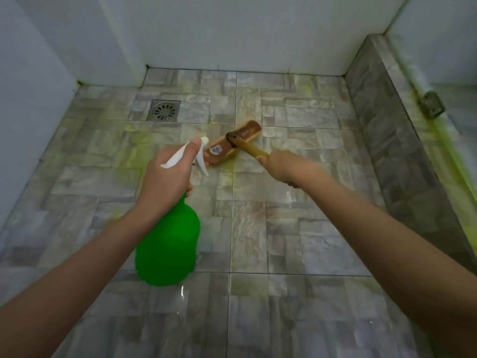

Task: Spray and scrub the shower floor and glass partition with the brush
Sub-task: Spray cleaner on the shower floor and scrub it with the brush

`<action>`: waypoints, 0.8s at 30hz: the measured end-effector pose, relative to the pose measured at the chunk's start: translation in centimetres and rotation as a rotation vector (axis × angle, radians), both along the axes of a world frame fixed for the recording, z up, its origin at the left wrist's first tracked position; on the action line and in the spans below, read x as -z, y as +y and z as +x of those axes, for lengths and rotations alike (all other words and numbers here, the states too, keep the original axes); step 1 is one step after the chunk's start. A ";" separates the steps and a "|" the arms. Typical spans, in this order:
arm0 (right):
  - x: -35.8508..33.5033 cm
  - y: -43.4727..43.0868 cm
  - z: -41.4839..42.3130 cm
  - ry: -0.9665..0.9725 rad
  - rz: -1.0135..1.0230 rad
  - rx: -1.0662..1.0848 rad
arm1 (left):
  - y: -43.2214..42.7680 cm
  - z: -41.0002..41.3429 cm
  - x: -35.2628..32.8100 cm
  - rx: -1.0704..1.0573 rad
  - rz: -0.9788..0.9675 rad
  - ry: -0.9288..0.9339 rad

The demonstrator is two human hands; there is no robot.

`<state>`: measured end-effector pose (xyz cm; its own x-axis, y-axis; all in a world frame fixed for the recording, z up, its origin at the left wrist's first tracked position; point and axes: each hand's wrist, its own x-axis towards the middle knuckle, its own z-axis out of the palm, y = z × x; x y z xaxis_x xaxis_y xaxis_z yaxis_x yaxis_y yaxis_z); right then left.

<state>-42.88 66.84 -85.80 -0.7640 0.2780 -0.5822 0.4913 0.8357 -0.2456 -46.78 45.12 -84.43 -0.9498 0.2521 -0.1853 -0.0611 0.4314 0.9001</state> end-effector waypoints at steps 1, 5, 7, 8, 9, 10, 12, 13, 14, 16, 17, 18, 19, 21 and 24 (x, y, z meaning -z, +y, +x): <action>-0.6 0.1 0.9 -0.053 -0.005 -0.013 | -0.5 0.2 0.1 -0.015 0.004 -0.008; -2.5 -1.6 4.3 -0.237 0.014 -0.040 | -2.9 0.6 0.1 -0.094 0.065 -0.016; -1.6 -2.8 1.9 -0.172 0.010 -0.070 | -3.7 0.8 -0.1 -0.113 0.092 -0.032; -0.7 -3.2 0.0 -0.120 0.007 -0.062 | -4.0 0.7 -0.2 -0.130 0.097 -0.039; 0.1 -3.8 -1.6 -0.081 -0.003 -0.063 | -4.6 1.0 -0.2 -0.145 0.091 -0.046; 0.6 -3.8 -2.9 -0.034 -0.013 -0.046 | -4.7 1.0 -0.2 -0.136 0.072 -0.048; 1.2 -3.4 -3.1 -0.012 -0.018 -0.020 | -5.3 1.2 -0.4 -0.137 0.054 -0.039; 1.0 -3.3 -2.1 -0.039 -0.012 -0.039 | -6.2 1.2 -0.5 -0.165 0.062 -0.034; 0.6 -3.2 -0.4 -0.081 0.007 -0.078 | -7.1 1.2 -0.6 -0.194 0.066 -0.024; -0.3 -3.1 3.7 -0.195 0.060 -0.130 | -8.7 1.4 -0.7 -0.222 0.061 -0.002; -0.6 -3.6 5.0 -0.243 0.067 -0.129 | -9.6 1.4 -0.6 -0.234 0.066 0.002; -0.6 -4.1 5.4 -0.270 0.057 -0.126 | -10.3 1.6 -0.5 -0.243 0.066 0.000; -0.6 -4.9 5.0 -0.257 0.045 -0.133 | -10.8 1.7 -0.4 -0.246 0.065 -0.007; 0.4 -6.4 2.0 -0.144 0.042 -0.155 | -11.4 1.9 -0.2 -0.240 0.059 -0.011; 1.6 -7.5 -2.1 -0.023 0.003 -0.117 | -12.1 2.4 0.2 -0.222 0.033 -0.020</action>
